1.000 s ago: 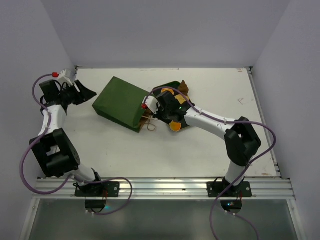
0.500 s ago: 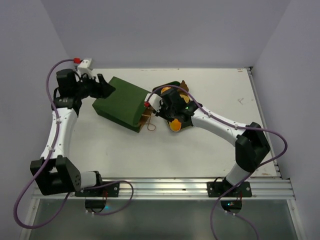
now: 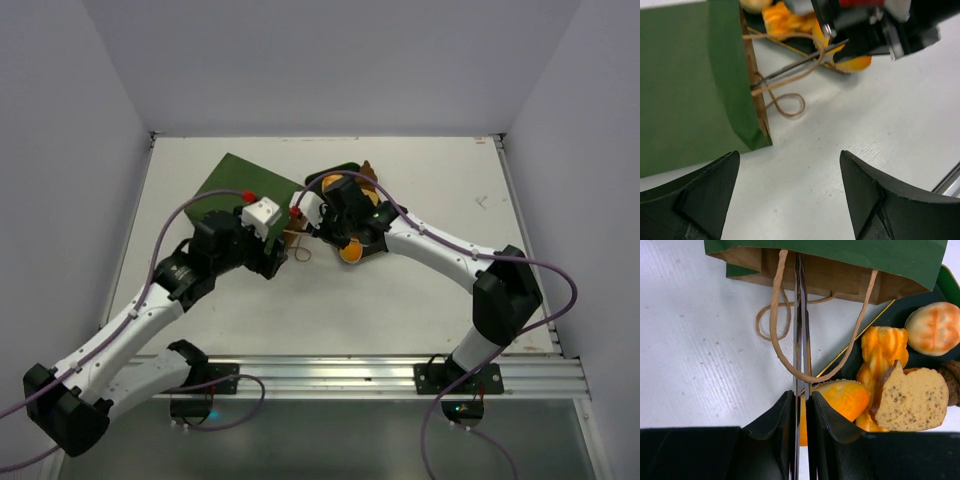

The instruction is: Take the fake bread out of the paper bag

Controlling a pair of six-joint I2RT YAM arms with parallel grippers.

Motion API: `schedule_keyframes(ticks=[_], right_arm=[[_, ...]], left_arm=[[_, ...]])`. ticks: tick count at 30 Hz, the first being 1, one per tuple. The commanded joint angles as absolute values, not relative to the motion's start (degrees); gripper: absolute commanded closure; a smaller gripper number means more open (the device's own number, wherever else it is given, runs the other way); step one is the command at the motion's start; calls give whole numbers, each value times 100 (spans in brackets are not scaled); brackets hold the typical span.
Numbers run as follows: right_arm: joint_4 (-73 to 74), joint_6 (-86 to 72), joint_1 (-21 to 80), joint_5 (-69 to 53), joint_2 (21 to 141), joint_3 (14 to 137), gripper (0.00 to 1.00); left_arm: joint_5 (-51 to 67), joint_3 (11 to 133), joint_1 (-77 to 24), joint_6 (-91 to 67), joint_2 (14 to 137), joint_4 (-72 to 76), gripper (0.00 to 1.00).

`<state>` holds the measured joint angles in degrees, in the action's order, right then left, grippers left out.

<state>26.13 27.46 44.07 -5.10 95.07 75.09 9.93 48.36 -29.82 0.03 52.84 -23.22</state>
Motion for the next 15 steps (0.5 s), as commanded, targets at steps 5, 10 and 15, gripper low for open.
schedule_keyframes(ticks=[5,10,15], right_arm=[[2593,2593,4395,-809,9325,7778,88],[2610,2531,4386,-879,9316,7787,88],[2628,2505,4342,-975,9299,7787,89]], left_arm=[[-2099,4377,-4411,-588,5958,-1539,15],[-2889,4315,-4614,-650,6529,-942,15],[-3559,4342,-4623,-861,7021,-686,18]])
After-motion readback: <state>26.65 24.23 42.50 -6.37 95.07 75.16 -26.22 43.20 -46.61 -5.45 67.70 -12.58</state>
